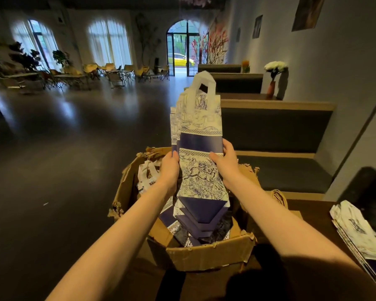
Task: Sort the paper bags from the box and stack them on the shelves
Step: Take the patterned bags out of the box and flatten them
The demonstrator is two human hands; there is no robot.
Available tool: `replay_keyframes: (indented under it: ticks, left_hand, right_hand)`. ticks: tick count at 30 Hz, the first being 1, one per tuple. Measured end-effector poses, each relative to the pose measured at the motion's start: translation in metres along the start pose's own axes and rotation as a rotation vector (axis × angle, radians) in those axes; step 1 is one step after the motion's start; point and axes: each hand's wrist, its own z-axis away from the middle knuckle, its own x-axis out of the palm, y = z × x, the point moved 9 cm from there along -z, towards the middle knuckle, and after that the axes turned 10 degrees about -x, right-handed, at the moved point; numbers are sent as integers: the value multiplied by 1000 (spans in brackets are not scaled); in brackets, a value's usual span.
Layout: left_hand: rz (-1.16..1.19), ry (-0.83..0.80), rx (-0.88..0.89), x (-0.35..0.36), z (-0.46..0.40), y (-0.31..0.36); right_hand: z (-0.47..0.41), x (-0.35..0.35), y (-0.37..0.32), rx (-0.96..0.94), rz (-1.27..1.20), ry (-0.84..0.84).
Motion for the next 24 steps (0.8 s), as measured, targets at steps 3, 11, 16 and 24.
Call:
replay_keyframes:
  ticks: [3,11,16,24]
  left_hand:
    - [13,-50,-5,3,-3,-5]
    - [-70,5,106,-19,-12,-9]
    - [-28,103,101,-47,-30,-24]
    - [-33,126,87,-44,-44,-36]
  right_hand:
    - [1,10,2,-48,51,-42]
    - [-15,14,24,-46,143,-207]
    - [-28,-47,51,-23,439,-38]
    - [-21,-40,81,-252,1327,-425]
